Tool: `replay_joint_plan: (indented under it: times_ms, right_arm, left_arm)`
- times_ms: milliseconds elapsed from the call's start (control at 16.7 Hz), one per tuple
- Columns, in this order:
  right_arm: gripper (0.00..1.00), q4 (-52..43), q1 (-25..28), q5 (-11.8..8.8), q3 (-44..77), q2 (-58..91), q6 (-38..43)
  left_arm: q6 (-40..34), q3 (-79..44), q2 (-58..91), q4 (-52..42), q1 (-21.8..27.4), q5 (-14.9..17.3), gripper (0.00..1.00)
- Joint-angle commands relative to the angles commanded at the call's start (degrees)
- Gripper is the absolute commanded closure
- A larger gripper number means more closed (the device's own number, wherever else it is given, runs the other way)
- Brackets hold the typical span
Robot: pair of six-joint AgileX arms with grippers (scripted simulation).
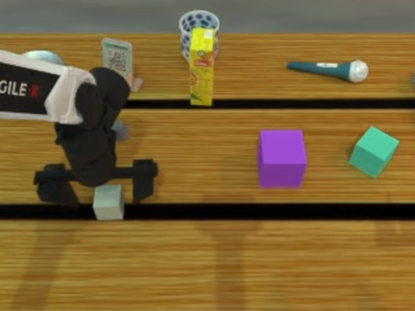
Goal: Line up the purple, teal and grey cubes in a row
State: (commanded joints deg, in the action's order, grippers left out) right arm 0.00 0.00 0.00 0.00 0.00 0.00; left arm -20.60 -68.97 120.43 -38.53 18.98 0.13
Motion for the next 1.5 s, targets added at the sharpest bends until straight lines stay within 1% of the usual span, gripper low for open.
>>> replay_joint_plan:
  times_ms: [480, 540, 960, 1020, 1140, 1500]
  right_arm:
    - [0.0, 0.0, 0.0, 0.0, 0.0, 0.0, 0.0]
    - [0.0, 0.0, 0.0, 0.0, 0.0, 0.0, 0.0]
    - [0.0, 0.0, 0.0, 0.0, 0.0, 0.0, 0.0]
    - [0.0, 0.0, 0.0, 0.0, 0.0, 0.0, 0.0]
    - [0.0, 0.0, 0.0, 0.0, 0.0, 0.0, 0.0]
    - [0.0, 0.0, 0.0, 0.0, 0.0, 0.0, 0.0]
  left_arm:
    - [0.0, 0.0, 0.0, 0.0, 0.0, 0.0, 0.98]
    - [0.0, 0.0, 0.0, 0.0, 0.0, 0.0, 1.0]
    - [0.0, 0.0, 0.0, 0.0, 0.0, 0.0, 1.0]
    - [0.48, -0.73, -2.36, -1.28, -0.12, -0.68, 1.0]
    - [0.45, -1.37, -2.76, -2.27, -0.17, -0.68, 1.0]
    - [0.25, -7.19, -8.15, -14.13, -1.06, -0.73, 1.0]
